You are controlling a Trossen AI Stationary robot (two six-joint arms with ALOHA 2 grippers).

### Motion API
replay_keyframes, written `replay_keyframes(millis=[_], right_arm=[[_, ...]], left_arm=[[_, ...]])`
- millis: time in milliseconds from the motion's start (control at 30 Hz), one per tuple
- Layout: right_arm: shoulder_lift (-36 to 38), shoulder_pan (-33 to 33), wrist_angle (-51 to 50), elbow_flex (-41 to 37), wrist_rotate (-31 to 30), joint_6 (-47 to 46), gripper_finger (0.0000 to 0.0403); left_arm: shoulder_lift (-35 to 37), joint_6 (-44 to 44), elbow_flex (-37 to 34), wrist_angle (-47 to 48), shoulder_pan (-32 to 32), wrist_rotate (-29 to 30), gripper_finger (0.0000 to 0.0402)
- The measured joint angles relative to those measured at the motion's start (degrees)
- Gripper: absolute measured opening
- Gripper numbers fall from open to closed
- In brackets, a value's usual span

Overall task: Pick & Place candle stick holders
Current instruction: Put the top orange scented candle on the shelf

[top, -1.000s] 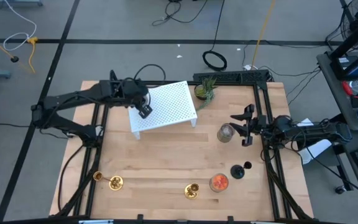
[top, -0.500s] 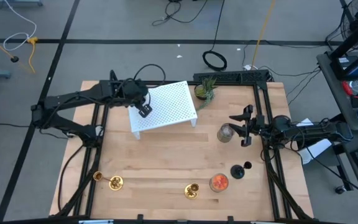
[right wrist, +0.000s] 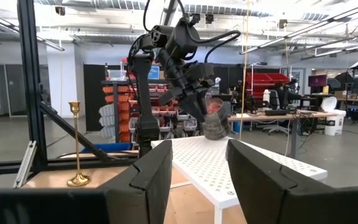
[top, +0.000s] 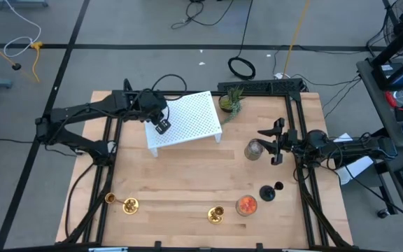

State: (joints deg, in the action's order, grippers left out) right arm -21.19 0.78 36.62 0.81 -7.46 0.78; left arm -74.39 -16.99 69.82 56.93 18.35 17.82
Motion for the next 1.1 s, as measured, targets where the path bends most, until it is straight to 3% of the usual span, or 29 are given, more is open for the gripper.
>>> replay_keyframes(millis=[167,367,633,733,1100], right_arm=[[0.0,0.0,0.02,0.01,0.0,1.2,0.015],[0.0,0.01,0.02,0.01,0.0,1.44,0.015],[0.01,0.01,0.44,0.0,-0.02,1.59,0.015],[0.0,0.0,0.9,0.01,-0.02,1.59,0.015],[0.02,0.02,1.33,0.01,-0.02,1.46,0.015]], left_arm=[[0.17,0.44,0.16,-0.35,-0.01,1.08,0.0011],[1.4,0.25,0.15,-0.53,-0.36,-0.19,0.0006],[3.96,-0.07,0.09,-0.08,-0.48,-10.0,0.0009],[4.02,-0.04,0.09,-0.07,-0.2,-10.57,0.0005],[3.87,3.19,0.09,-0.18,2.56,-9.26,0.0077]])
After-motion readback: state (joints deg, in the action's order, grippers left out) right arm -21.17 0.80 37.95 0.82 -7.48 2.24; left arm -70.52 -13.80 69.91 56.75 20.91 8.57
